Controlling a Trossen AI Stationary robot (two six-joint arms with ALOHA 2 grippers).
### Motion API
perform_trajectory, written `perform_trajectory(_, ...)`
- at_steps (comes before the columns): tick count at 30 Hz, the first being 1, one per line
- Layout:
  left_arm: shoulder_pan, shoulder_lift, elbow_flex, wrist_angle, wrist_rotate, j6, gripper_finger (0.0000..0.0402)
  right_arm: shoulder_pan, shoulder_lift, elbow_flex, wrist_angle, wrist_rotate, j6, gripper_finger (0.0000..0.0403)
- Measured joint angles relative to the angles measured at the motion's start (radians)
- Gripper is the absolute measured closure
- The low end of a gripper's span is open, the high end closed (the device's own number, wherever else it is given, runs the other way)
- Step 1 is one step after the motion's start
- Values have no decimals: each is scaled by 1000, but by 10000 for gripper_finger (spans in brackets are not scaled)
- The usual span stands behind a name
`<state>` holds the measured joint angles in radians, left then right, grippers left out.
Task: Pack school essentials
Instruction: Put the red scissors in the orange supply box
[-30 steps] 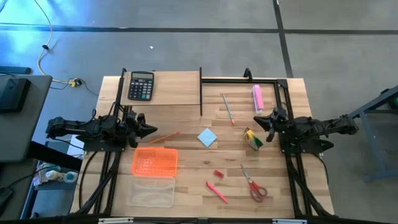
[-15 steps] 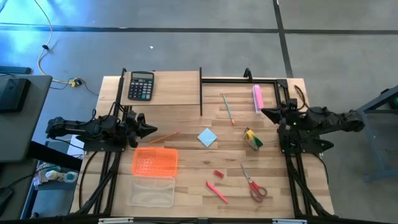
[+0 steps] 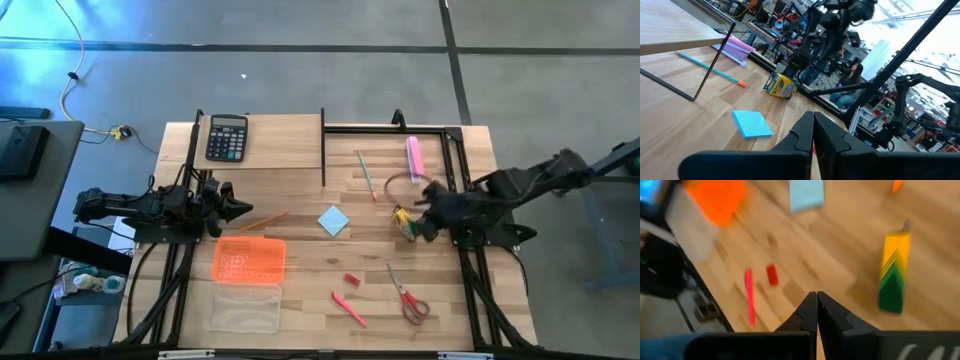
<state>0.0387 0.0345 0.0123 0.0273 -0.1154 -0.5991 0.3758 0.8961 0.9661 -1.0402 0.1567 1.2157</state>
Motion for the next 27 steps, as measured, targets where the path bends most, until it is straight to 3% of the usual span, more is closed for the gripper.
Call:
perform_trajectory(8,0,0,0,0,1,0,401,159,220,50,-3,-103,126,403)
perform_trajectory(17,0,0,0,0,2,0,401,308,343,50,30,-234,279,399)
perform_trajectory(21,0,0,0,0,2,0,401,356,377,50,68,-239,345,367)
perform_trajectory(27,0,0,0,0,1,0,401,421,468,50,81,-204,377,280)
